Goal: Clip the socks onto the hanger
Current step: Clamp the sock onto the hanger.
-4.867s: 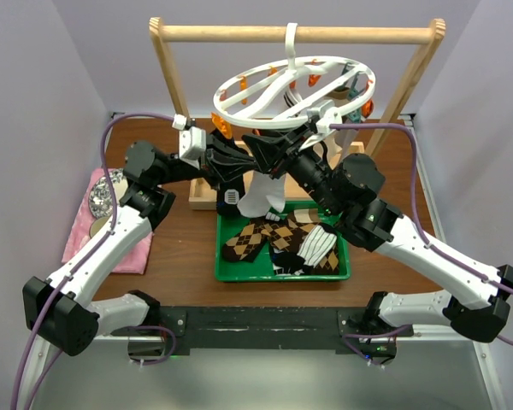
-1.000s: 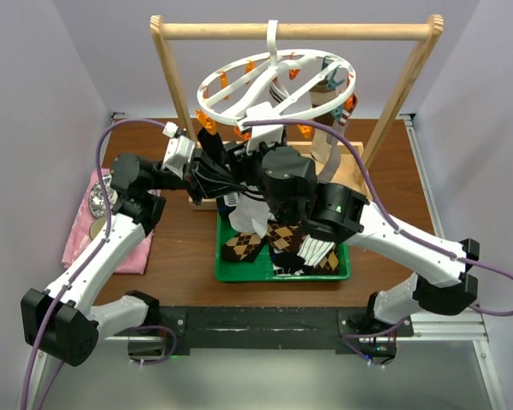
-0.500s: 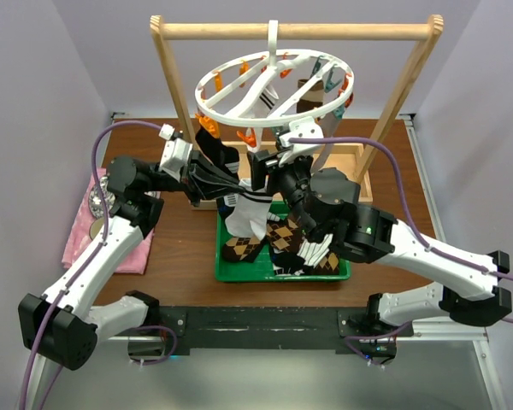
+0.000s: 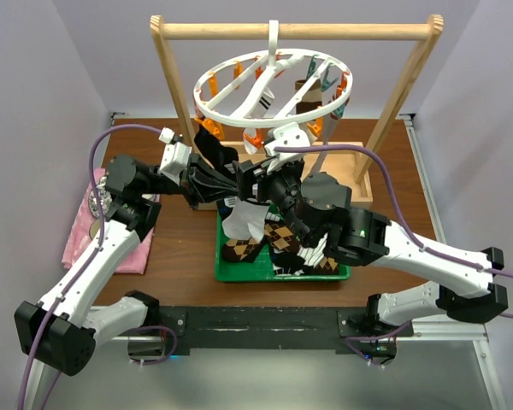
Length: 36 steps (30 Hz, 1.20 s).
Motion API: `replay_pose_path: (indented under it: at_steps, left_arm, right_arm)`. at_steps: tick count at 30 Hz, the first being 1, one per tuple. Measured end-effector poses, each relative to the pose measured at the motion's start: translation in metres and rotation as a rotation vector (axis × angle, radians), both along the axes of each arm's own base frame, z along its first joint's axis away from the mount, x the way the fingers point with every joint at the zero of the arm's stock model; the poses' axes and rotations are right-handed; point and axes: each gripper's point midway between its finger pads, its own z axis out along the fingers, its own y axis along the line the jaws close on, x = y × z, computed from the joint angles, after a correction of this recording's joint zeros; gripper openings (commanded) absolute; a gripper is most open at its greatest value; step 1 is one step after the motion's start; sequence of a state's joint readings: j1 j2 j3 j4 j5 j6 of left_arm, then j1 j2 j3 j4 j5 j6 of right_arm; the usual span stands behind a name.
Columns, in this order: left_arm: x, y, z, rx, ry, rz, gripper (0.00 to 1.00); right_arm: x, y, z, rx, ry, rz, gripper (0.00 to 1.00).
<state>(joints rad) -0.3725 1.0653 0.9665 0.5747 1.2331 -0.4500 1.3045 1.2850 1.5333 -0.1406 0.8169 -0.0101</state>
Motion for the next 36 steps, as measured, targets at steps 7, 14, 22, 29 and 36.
replay_pose_path:
  at_steps: [7,14,22,29,36]
  left_arm:
    - [0.000,0.001,0.001,-0.001,0.001,0.009,0.00]
    - [-0.001,0.001,0.002,-0.004,-0.001,0.014,0.00]
    - [0.000,0.001,0.003,-0.007,-0.002,0.018,0.00]
    - [-0.003,0.003,0.007,-0.017,-0.023,0.027,0.00]
    - [-0.006,0.004,0.010,-0.023,-0.039,0.030,0.00]
  right_arm:
    - [0.002,-0.007,0.020,-0.037,-0.062,-0.012,0.73]
    - [0.001,-0.013,0.040,-0.031,-0.102,-0.012,0.71]
    - [0.000,0.010,0.039,-0.050,-0.093,0.043,0.70]
    - [-0.001,0.032,0.040,-0.044,-0.058,0.090,0.76]
    - [0.002,0.030,0.028,-0.089,-0.026,0.070,0.81]
